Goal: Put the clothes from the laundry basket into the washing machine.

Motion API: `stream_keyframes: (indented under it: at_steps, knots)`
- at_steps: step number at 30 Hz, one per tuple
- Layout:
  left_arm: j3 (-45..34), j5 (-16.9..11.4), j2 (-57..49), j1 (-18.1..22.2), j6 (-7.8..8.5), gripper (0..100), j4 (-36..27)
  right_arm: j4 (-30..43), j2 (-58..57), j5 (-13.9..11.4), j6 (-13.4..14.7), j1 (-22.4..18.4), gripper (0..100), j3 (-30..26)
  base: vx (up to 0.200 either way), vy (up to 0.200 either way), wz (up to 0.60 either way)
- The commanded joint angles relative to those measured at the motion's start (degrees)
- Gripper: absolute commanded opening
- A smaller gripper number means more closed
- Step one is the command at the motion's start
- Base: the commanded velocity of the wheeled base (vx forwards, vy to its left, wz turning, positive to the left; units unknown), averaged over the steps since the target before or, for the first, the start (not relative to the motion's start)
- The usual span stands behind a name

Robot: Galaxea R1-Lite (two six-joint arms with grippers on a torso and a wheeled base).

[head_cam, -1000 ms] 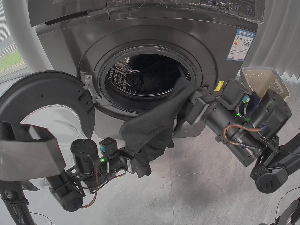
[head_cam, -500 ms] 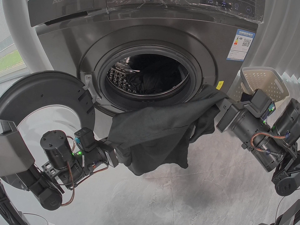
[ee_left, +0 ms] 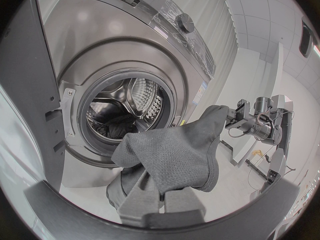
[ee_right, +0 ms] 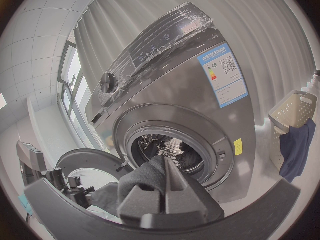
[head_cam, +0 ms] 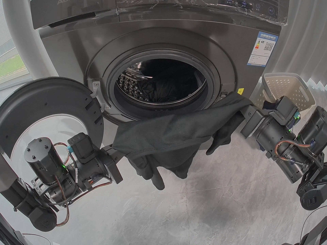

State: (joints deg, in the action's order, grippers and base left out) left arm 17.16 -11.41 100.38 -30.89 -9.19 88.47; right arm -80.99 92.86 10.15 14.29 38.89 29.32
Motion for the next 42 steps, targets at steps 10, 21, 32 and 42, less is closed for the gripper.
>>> stream_keyframes:
  at_steps: [10, 21, 32, 42]
  knots:
    - [-0.47, -0.02, 11.24, -1.28, 0.58, 0, 0.04, -0.04, -1.45, -2.6, 1.88, 5.32, 0, -0.23, 0.0, 0.0, 0.0]
    - [14.12, -0.1, 26.19, 2.15, 0.67, 0, 0.13, 0.13, 1.1, -3.04, 2.41, 10.15, 0, 1.36, 0.0, 0.0, 0.0]
    - [22.12, 0.34, 33.22, 1.45, 0.84, 100, 0.13, 0.75, 5.05, -4.79, 2.06, 10.07, 0, 4.34, 0.0, 0.0, 0.0]
    - [22.74, 0.42, 34.71, 0.22, 0.93, 100, 0.21, 0.49, 10.15, -3.39, 1.18, 8.92, 0, 9.97, 0.0, 0.0, 0.0]
